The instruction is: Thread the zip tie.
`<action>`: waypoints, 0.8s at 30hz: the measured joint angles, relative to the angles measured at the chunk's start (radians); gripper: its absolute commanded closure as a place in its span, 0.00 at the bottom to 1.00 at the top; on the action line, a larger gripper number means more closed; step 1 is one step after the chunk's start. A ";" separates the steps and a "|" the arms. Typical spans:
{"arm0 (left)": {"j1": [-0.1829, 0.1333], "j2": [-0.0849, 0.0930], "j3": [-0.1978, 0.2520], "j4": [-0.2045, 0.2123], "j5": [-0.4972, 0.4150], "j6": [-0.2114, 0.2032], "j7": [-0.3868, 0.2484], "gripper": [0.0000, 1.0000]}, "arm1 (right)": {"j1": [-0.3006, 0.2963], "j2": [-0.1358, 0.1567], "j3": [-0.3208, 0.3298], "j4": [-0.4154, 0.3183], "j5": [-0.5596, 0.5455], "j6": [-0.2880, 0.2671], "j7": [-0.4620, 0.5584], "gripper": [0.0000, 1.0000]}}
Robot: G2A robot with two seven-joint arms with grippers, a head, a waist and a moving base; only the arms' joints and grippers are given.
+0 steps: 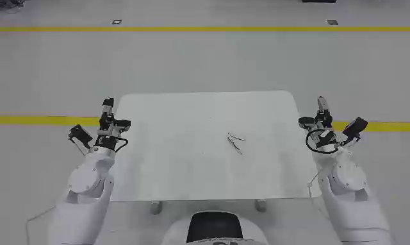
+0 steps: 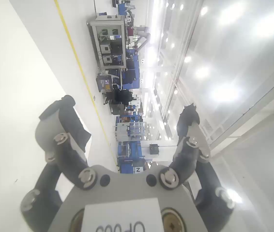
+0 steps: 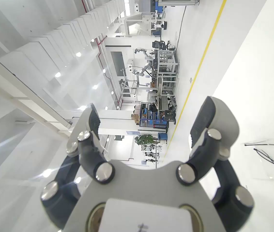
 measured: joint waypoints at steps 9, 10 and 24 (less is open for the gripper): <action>0.000 0.000 0.000 0.000 0.000 0.000 0.000 0.00 | 0.011 0.003 -0.005 0.005 -0.030 0.012 0.059 0.00; 0.000 0.000 0.000 0.000 0.000 0.000 0.000 0.00 | 0.015 0.005 -0.006 0.010 -0.041 0.020 0.090 0.00; 0.000 0.000 0.000 0.000 0.000 0.000 0.000 0.00 | 0.056 0.023 -0.016 0.046 -0.154 0.094 0.391 0.00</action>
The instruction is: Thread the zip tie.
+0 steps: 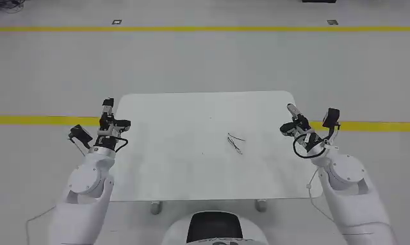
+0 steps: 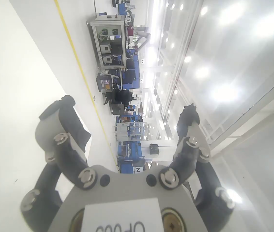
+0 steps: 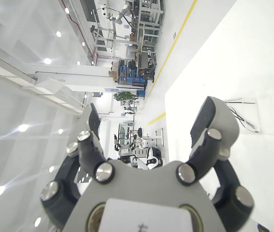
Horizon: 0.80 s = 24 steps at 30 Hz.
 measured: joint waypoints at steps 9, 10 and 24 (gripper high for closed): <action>0.000 0.000 0.000 0.000 0.000 0.000 0.000 0.00 | 0.106 0.022 -0.034 -0.009 -0.199 0.037 0.217 0.00; 0.000 0.000 0.000 0.000 0.000 0.000 0.000 0.00 | 0.123 0.024 -0.040 -0.001 -0.224 0.041 0.245 0.00; 0.000 0.000 0.000 0.000 0.000 0.000 0.000 0.00 | 0.249 0.033 -0.112 0.081 -0.360 0.057 0.380 0.00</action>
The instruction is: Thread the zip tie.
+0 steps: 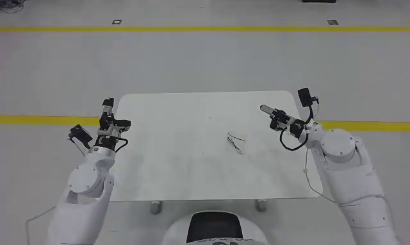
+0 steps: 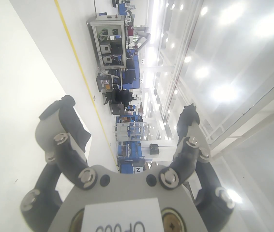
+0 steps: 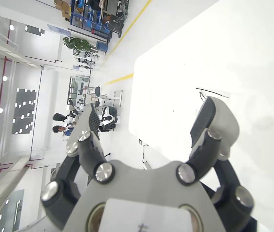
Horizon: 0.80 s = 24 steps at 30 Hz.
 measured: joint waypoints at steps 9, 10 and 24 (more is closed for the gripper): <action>0.000 0.000 0.000 0.000 0.000 0.000 0.000 0.00 | 0.102 0.011 -0.075 -0.015 -0.173 -0.051 0.133 0.00; 0.000 0.000 0.000 0.000 0.000 0.000 0.000 0.00 | 0.125 0.011 -0.091 -0.007 -0.195 -0.059 0.158 0.00; 0.000 0.000 0.000 0.000 0.000 0.000 0.000 0.00 | 0.373 -0.006 -0.348 0.166 -0.385 -0.151 0.405 0.00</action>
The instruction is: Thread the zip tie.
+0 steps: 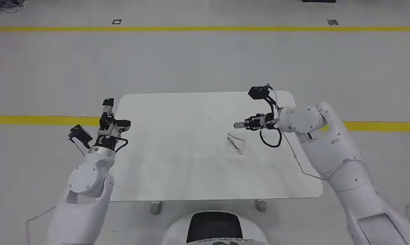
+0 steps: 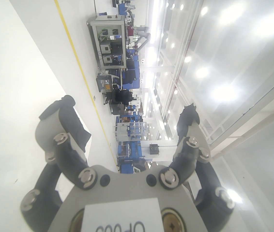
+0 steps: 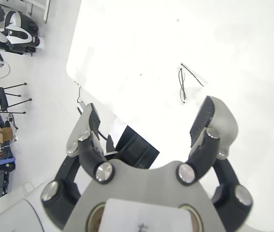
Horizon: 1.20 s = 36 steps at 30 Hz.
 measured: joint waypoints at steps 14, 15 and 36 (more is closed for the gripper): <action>0.000 0.000 0.000 0.000 0.000 0.000 0.000 0.00 | 0.041 0.001 -0.055 -0.030 -0.118 -0.036 0.054 0.00; 0.000 0.000 0.000 0.000 0.000 0.000 0.000 0.00 | 0.066 -0.003 -0.077 -0.015 -0.137 -0.044 0.073 0.00; 0.000 0.000 0.000 0.000 0.000 0.000 0.000 0.00 | 0.435 -0.250 -0.570 0.687 -0.040 -0.145 0.015 0.00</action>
